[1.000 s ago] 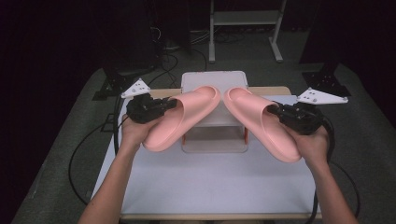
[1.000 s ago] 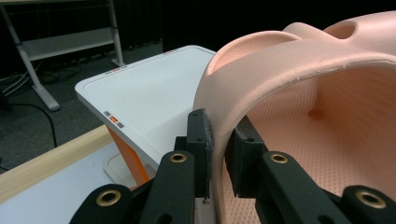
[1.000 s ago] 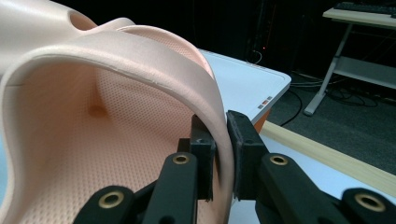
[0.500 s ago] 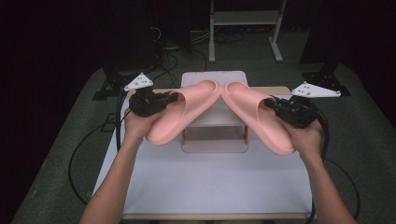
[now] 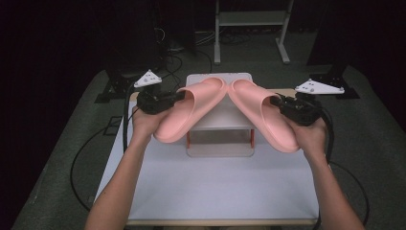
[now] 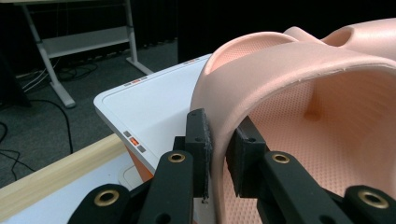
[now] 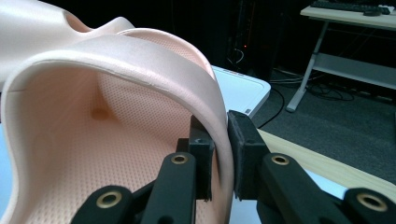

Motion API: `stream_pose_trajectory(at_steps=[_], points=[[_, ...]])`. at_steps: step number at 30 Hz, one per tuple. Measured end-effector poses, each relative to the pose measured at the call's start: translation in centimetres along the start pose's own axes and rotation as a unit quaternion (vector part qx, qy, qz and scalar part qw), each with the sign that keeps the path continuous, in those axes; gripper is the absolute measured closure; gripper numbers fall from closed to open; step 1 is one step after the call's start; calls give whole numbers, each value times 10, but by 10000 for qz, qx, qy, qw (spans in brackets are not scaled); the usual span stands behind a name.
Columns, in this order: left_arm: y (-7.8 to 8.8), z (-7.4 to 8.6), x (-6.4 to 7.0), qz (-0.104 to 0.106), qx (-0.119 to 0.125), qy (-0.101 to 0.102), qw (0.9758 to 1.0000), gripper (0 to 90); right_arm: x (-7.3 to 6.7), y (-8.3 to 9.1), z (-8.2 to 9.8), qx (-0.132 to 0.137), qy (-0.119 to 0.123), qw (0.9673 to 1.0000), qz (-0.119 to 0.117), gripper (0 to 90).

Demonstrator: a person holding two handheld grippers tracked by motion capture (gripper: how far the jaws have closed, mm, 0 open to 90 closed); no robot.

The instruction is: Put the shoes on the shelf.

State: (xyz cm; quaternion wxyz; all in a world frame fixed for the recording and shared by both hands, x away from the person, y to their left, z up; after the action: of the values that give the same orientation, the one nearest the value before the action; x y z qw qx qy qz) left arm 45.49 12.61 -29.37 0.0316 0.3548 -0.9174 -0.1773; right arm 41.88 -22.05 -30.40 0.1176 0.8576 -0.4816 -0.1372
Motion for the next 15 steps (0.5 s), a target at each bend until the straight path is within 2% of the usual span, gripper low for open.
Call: stream_pose_trajectory(at_steps=[15], points=[[-11,-5,-2,-114,-31,45,9999,772,3,-12,-5,-58,-110,9999,59,785]])
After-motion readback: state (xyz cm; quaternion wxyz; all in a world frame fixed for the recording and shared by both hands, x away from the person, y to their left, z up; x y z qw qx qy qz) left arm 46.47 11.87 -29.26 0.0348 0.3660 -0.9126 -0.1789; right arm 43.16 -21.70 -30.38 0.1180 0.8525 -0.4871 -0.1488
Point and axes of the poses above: each handheld gripper's, and its own axes: y roughly backward along the jaws, z roughly out of its underside, x roughly to its right, the point moved 6 cm from there along -y, roughly forward along the jaws, and after that the axes turned 7 degrees about -y, right-handed, at the moved point
